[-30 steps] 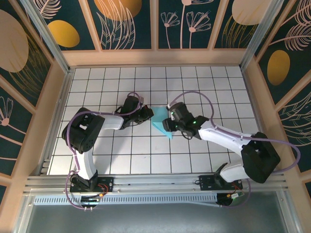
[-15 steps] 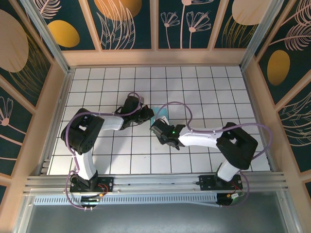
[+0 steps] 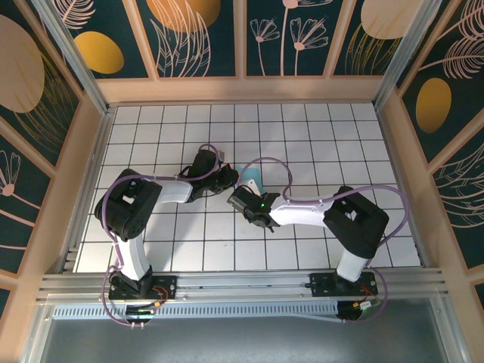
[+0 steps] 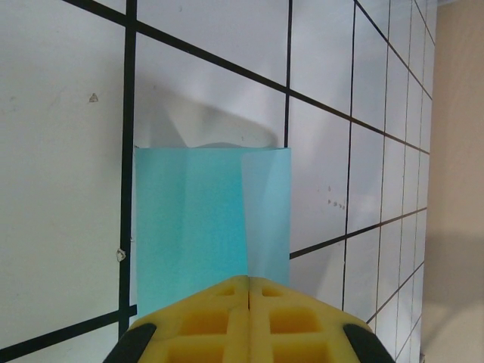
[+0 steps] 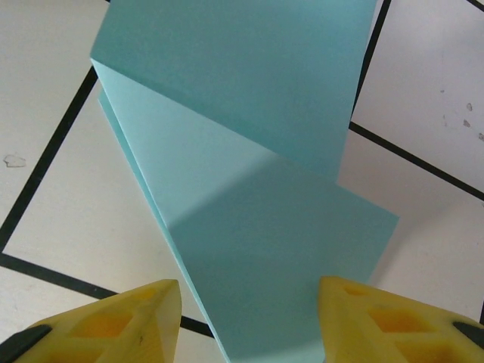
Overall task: Fold a paper plane with a square sheet of paper (fold left side to right side)
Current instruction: Fourth fold the wing at the center of the table.
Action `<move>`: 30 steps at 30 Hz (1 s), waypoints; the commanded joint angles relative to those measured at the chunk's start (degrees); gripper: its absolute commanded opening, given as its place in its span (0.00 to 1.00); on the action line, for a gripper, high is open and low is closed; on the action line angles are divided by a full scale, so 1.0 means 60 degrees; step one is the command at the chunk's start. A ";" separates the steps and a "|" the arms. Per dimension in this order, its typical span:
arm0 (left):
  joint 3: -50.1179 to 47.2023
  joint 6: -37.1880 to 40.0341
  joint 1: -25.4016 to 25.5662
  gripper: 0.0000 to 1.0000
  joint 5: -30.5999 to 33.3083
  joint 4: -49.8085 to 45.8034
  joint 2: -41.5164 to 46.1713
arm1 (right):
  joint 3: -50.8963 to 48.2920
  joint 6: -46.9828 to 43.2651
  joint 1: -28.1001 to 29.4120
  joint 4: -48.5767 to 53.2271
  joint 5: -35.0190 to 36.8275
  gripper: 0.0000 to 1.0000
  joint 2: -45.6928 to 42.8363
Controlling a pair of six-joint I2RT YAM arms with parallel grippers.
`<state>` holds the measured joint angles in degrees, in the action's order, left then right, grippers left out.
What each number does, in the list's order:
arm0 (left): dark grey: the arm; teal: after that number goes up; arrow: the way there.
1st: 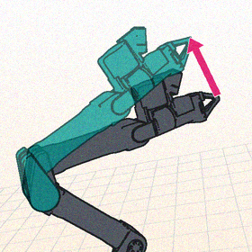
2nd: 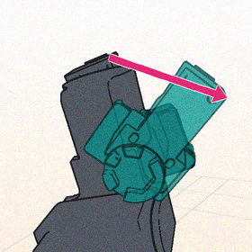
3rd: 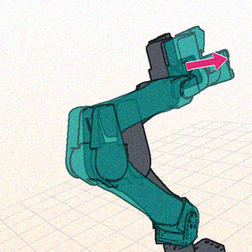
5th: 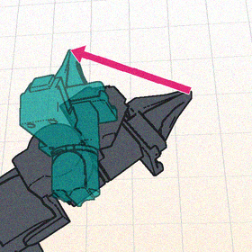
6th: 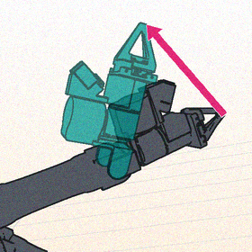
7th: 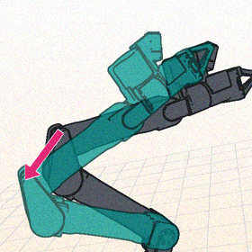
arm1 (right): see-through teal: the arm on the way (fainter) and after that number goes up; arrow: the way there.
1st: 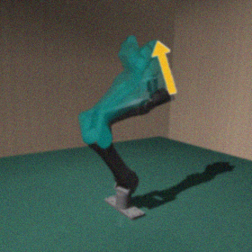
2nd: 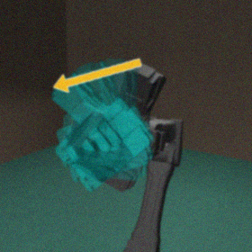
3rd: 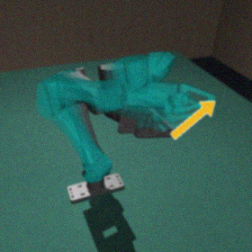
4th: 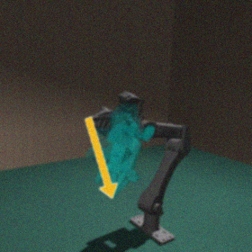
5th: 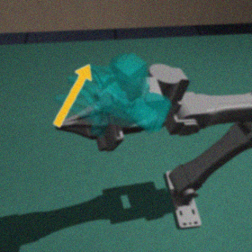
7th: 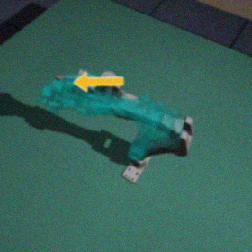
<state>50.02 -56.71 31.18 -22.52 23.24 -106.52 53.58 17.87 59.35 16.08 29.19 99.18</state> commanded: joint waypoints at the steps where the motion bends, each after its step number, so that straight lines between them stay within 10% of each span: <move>1: 0.0090 -0.0019 0.0075 0.00 -0.0113 -0.0195 0.0296 | 0.0219 -0.0077 0.0084 -0.0142 0.0440 0.50 0.0239; 22: 0.0177 0.0091 0.0090 0.04 0.0014 -0.0402 0.0350 | 0.0135 -0.0092 0.0096 -0.0205 0.0613 0.24 0.0386; 30: -0.0132 0.0101 0.0003 0.26 0.0419 -0.0384 0.0910 | 0.0006 -0.0088 0.0066 -0.0244 0.0610 0.10 0.0389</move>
<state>50.00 -56.58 31.29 -21.37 21.58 -103.98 53.65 16.91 59.35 15.22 30.63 100.36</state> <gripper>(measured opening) 0.258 0.102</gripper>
